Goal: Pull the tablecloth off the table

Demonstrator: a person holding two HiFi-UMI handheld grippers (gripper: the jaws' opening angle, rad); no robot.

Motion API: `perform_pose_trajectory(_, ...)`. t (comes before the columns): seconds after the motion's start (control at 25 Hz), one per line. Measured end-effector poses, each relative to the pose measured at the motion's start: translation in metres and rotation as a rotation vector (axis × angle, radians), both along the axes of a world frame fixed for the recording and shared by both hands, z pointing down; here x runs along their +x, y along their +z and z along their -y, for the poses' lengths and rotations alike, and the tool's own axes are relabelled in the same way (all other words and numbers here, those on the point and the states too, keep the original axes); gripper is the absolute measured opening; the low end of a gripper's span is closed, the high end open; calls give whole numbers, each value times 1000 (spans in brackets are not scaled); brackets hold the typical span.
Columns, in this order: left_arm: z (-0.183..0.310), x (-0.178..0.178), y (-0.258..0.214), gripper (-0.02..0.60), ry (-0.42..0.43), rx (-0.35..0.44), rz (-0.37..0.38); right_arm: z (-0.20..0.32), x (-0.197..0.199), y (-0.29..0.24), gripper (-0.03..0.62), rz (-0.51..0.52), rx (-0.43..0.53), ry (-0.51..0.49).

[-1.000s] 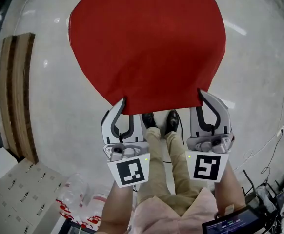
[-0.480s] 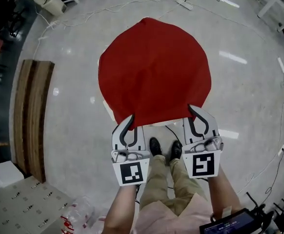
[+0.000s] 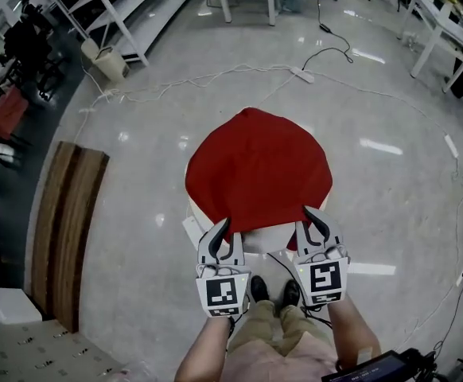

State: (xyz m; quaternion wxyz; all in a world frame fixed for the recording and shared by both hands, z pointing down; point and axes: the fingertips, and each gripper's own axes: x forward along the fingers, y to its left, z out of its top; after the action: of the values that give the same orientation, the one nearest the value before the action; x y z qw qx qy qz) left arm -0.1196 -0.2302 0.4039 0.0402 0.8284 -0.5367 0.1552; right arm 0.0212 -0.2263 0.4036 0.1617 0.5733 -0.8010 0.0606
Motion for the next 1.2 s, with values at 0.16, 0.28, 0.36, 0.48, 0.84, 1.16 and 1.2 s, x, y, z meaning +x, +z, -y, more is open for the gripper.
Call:
perform_pose_trajectory(0.16,8,1,-28,43,-5,28,-5,6,1,-26,31,45,14,17)
perform_pose_trajectory(0.28,11,1,-49,43,-11,40,-16,6,2,-44,29,30,31,22)
perform_pose_trajectory(0.36,11,0,-61,43,-11,51,-15,4,1,-54,31,18,43,23)
perform_pose_trajectory(0.48,10,2,-75,43,-1,69,-10,1,2,-66,31,-1,65,24)
perform_pose_trajectory(0.84,-7,9,-95,43,-7,93,-13,-16,10,-84,29,-15,96,22)
perform_pose_trajectory(1.16,-25,15,-79,43,-20,96,-8,-32,16,-69,29,-11,101,9)
perform_pose_trajectory(1.2,-28,13,-78,43,-24,98,-6,-35,15,-68,29,-10,102,5)
